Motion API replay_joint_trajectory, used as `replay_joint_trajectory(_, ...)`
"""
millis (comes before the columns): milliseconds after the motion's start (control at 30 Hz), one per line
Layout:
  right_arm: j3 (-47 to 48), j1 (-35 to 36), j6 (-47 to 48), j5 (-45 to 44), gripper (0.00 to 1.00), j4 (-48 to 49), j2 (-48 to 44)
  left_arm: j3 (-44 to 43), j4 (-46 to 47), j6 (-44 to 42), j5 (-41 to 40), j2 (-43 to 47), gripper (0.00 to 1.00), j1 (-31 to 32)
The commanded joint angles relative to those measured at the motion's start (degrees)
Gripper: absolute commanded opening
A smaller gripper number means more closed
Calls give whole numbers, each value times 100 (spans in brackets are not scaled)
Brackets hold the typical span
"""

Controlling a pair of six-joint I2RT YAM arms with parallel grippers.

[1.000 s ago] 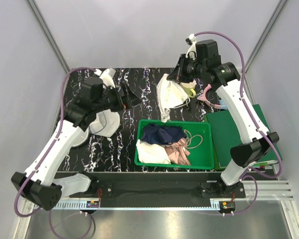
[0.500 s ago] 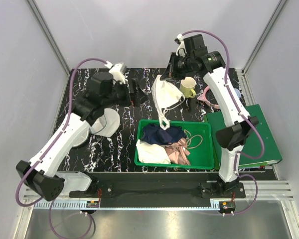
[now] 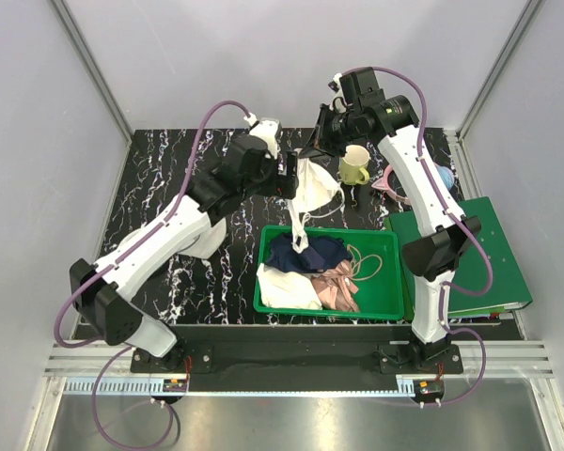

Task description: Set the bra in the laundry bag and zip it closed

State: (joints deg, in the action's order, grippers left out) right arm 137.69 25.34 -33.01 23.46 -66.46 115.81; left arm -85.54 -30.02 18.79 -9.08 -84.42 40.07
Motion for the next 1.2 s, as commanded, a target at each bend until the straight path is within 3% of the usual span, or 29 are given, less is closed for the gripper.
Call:
replay_joint_trajectory(0,232,41,-284,9,0,36,-58,-279,488,-165,-243,-83,95,44)
replay_joint_trajectory(533,-5,59,-276,70,0,89,-173,-314,638,345,-102,-223,96,97)
replay_joint_trajectory(733,-14,58,-293,97,0,80,-243,-472,612,468,-269,-531,87,106)
replay_joint_trajectory(867,-93,58,-258,202,0,107,-261,-560,611,337,-340,-566,70,97)
replay_joint_trajectory(900,-93,67,-249,211,0,107,-243,-587,594,301,-357,-575,57,97)
replay_joint_trajectory(967,-93,58,-206,290,1,133,-217,-622,585,249,-148,-567,48,-16)
replay_joint_trajectory(1100,-32,59,-56,475,5,177,-173,-631,375,266,599,-567,0,-412)
replay_joint_trajectory(1167,-5,50,145,641,14,168,-147,-579,269,222,872,-532,0,-648)
